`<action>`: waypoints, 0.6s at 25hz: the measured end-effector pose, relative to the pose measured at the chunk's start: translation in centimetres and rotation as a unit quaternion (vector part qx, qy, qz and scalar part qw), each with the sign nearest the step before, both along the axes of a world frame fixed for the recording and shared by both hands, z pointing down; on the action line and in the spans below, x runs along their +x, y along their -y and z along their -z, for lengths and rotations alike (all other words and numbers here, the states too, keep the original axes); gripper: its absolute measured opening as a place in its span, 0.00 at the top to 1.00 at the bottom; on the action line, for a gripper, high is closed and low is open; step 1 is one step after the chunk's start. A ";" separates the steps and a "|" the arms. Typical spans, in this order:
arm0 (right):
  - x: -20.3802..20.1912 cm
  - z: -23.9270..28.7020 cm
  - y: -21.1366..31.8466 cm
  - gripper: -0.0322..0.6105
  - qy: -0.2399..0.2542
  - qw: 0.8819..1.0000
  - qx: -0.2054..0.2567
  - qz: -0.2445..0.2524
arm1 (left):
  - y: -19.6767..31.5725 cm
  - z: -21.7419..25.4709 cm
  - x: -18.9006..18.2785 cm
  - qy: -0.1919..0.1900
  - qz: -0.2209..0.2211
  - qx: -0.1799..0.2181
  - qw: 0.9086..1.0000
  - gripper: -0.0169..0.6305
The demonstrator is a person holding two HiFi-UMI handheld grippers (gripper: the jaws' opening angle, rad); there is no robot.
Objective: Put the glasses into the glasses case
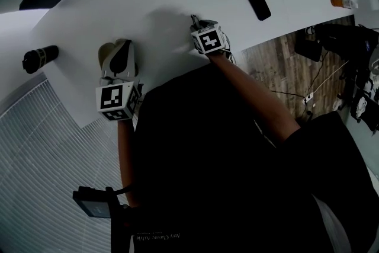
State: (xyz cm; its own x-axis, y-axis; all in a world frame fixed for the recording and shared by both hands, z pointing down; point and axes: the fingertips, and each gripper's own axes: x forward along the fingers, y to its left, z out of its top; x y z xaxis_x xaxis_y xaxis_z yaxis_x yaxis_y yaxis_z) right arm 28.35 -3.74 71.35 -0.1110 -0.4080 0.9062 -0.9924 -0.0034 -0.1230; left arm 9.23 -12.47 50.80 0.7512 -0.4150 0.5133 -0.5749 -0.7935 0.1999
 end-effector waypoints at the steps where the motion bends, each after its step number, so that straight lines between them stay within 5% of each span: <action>1: -0.1 0.0 0.1 0.72 0.000 1.000 0.001 0.004 | 0.0 0.0 -0.1 0.001 -0.001 0.000 1.000 0.96; 15: 0.2 0.1 -0.1 0.73 -0.014 1.000 -0.005 0.022 | 0.0 0.2 0.2 -0.002 -0.002 0.009 1.000 0.96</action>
State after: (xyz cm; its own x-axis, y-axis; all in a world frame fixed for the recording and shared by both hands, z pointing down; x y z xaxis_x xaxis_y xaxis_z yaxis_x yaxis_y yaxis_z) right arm 28.53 -3.60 71.25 -0.1036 -0.3941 0.9132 -0.9946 0.0396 -0.0957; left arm 9.40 -12.46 50.58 0.7547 -0.4208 0.5033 -0.5709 -0.7993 0.1876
